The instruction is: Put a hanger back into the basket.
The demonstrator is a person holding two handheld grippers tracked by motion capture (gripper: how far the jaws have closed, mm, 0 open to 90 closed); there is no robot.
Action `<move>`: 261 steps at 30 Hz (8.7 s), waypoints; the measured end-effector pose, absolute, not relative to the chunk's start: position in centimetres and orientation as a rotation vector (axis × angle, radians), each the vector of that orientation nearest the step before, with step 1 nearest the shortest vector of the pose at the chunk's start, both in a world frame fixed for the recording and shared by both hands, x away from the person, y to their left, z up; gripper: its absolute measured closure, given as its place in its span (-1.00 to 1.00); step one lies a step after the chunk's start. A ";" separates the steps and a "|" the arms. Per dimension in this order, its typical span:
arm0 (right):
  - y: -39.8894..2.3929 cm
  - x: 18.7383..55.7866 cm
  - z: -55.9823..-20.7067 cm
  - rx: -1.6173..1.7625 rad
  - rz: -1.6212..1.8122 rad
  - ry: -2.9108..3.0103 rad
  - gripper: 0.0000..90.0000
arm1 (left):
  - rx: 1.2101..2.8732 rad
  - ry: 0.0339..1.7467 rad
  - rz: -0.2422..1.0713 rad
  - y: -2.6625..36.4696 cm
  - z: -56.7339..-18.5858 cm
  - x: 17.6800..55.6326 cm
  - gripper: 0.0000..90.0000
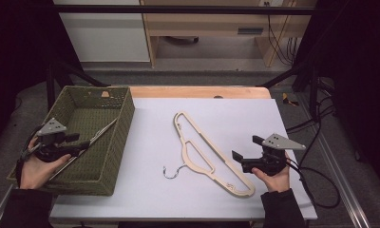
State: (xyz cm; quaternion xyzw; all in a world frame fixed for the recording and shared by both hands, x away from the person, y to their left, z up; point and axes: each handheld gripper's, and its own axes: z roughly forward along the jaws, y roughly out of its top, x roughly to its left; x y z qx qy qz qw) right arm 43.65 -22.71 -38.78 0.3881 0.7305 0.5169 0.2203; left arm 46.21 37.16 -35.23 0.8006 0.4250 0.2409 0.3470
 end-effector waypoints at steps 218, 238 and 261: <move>-13.7 44.7 -41.6 0.737 1.036 2.310 0.83 | 1.945 0.752 0.412 17.2 -37.3 45.5 -0.72; -17.6 44.4 -38.7 0.746 1.253 2.272 0.93 | 1.983 0.713 0.393 16.7 -37.5 45.2 -0.77; -13.3 43.5 -39.4 0.575 1.471 2.521 0.93 | 2.147 0.553 0.315 12.9 -39.1 45.2 -0.27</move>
